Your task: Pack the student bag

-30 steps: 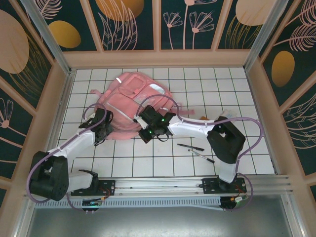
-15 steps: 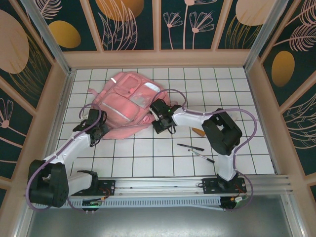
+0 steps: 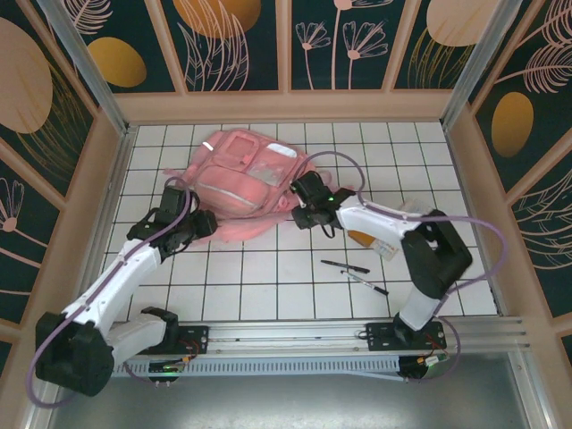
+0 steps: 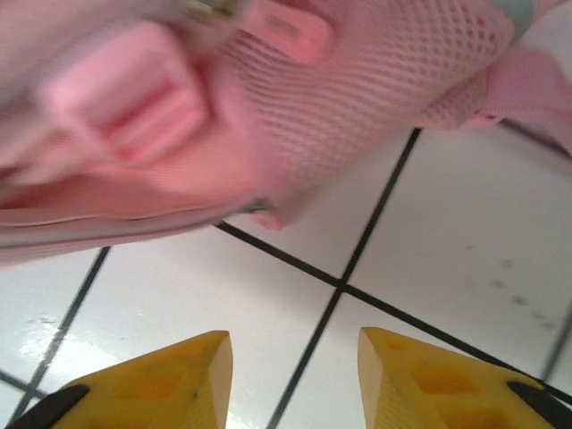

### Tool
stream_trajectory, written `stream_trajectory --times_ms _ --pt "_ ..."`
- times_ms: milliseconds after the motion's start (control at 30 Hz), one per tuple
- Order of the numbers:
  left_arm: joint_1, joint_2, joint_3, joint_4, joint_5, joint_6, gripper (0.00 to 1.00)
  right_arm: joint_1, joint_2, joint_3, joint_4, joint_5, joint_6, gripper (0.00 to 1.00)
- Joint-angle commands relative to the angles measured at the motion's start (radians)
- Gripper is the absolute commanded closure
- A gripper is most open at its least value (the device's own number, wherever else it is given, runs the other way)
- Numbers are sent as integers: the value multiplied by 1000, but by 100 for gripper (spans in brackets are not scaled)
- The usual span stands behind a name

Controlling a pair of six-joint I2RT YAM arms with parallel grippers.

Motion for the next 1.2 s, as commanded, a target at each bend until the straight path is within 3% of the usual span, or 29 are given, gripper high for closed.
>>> stream_trajectory --times_ms 0,100,233,300,333,367,433,567,733,833,1000,1167 --pt "-64 -51 112 -8 84 109 64 -1 -119 -45 112 124 -36 56" --pt "-100 -28 168 -38 59 192 57 -3 -197 -85 194 215 -47 51" --pt "-116 67 250 -89 44 267 55 -6 -257 -106 252 350 -52 35" --pt "-134 100 272 -97 49 294 54 -14 -275 -113 257 431 -30 20" --pt "-141 108 278 -93 47 300 53 -23 -283 -116 247 451 -15 2" --pt "-141 112 280 -84 50 295 52 -35 -292 -122 236 455 -2 1" --pt "-143 111 274 -41 95 280 49 -60 -307 -139 231 427 32 1" --pt "-206 151 274 33 125 295 43 -163 -309 -117 179 138 106 3" --pt "-311 339 337 16 -1 307 42 -264 -280 -98 154 -55 201 6" --pt "-367 457 385 15 -136 257 41 -295 -265 -93 148 -92 234 6" --pt "-374 613 462 11 -261 171 40 -326 -240 -95 172 -120 307 9" --pt "-374 784 521 -14 -311 111 38 -367 -185 -84 226 -319 343 26"
